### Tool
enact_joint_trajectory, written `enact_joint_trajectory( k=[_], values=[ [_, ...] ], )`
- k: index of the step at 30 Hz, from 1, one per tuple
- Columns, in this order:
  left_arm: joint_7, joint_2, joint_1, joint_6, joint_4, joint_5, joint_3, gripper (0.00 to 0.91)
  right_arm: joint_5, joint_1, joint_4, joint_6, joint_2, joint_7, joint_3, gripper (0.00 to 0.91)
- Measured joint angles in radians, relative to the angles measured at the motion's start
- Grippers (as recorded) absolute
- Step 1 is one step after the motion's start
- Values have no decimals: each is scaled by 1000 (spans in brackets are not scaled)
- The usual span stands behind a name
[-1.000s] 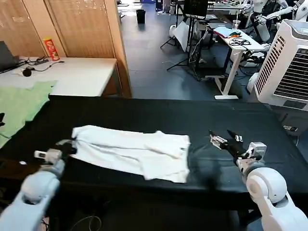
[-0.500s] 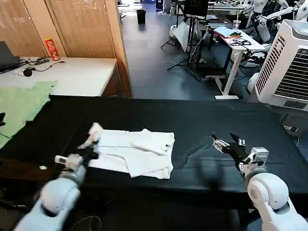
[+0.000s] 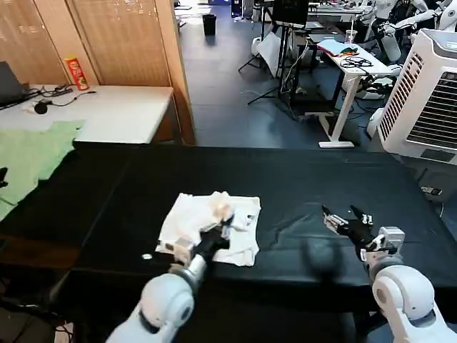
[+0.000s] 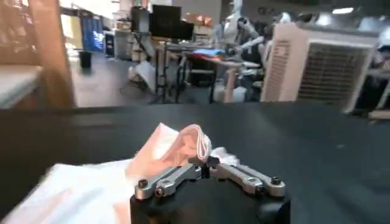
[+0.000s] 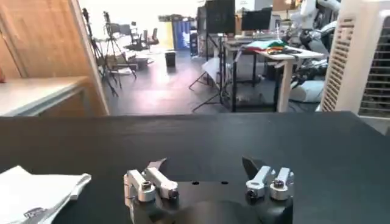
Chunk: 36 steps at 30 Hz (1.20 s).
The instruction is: Fold and organize the clothes.
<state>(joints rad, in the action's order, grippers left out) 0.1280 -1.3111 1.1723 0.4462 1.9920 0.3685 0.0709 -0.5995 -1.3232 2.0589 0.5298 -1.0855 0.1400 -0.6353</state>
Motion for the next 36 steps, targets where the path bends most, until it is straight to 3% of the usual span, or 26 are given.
enact_joint_trajectory(
  k=[2,3,18,27,36],
  values=[
    [-7,-23,-5,-15,-20,-29,-8,10,2,2,0,0,0,-1,6,878],
    [-10,-31,-5,-20,-29,-35,-10,878,3,3,0,0,0,-3,10,878],
    [-56,-109,-7,-113,-60,-44,-2,878,35,50,-16,-26,-8,-108,131,878],
    [-53,56,51,-175,-31,-50,184,878,177,177,-105,-48,-30,-170,373,878],
    [-70,86,118,-219,-63,-44,328,878,365,266,-231,-10,-82,-32,450,878]
  ],
)
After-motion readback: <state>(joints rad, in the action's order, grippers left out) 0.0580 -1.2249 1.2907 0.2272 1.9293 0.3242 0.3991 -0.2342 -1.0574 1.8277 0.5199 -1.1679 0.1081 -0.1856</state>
